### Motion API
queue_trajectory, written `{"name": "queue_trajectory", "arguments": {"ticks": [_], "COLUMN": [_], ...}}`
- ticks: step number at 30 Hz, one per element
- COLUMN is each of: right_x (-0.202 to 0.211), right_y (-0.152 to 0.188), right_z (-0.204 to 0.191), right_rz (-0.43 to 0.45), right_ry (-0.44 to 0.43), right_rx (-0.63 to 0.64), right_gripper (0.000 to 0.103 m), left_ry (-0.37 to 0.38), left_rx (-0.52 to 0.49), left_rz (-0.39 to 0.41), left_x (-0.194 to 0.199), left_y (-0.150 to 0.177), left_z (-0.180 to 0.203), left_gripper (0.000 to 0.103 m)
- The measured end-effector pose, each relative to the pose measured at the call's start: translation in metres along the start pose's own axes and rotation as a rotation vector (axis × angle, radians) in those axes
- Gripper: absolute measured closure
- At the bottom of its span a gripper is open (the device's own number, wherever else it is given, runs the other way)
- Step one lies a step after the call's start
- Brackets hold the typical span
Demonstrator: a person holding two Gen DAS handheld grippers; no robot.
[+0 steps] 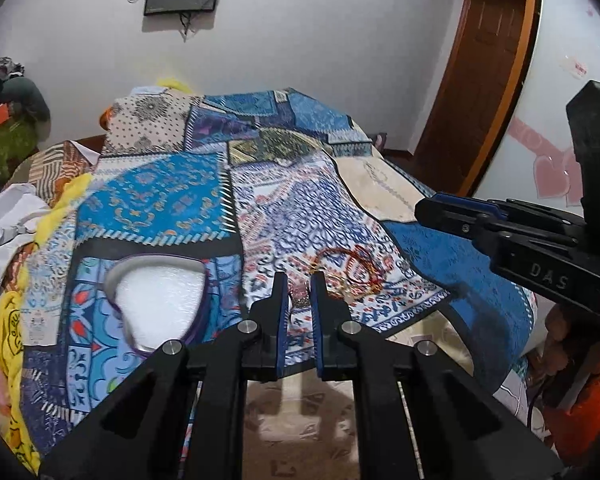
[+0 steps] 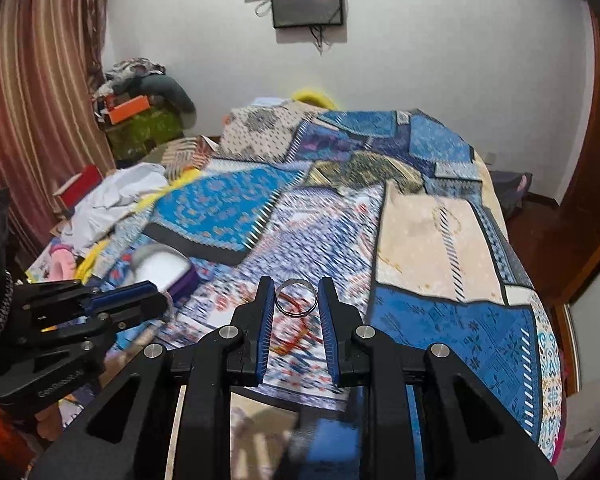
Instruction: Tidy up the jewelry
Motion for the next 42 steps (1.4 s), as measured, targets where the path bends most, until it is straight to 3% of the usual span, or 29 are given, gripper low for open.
{"name": "queue_trajectory", "arguments": {"ticks": [23,42], "right_x": [-0.037,-0.086], "right_y": [-0.009,-0.005], "right_z": [-0.077,-0.094], "right_rz": [-0.029,-0.098], "right_ry": [-0.138,-0.154], "right_rx": [0.029,0.059], "right_gripper": [0.083,0.083], "left_ry": [-0.124,-0.104], "left_rx": [0.069,0.107], "left_rz": [0.064,-0.034], "left_x": [0.020,-0.032], "left_y": [-0.012,0.009], "left_z": [-0.078,-0.113], "left_gripper": [0.094,0.094]}}
Point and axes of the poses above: each gripper's, at about its wrist camera, not at the fingertips, and x roughly against the way its jaws point, z to its right, y to its underside, the point moved 5 cm from there along -x, roughly the way its jaws point, and after that the axes turned 11 degrees about z, right-handed, at the moved point
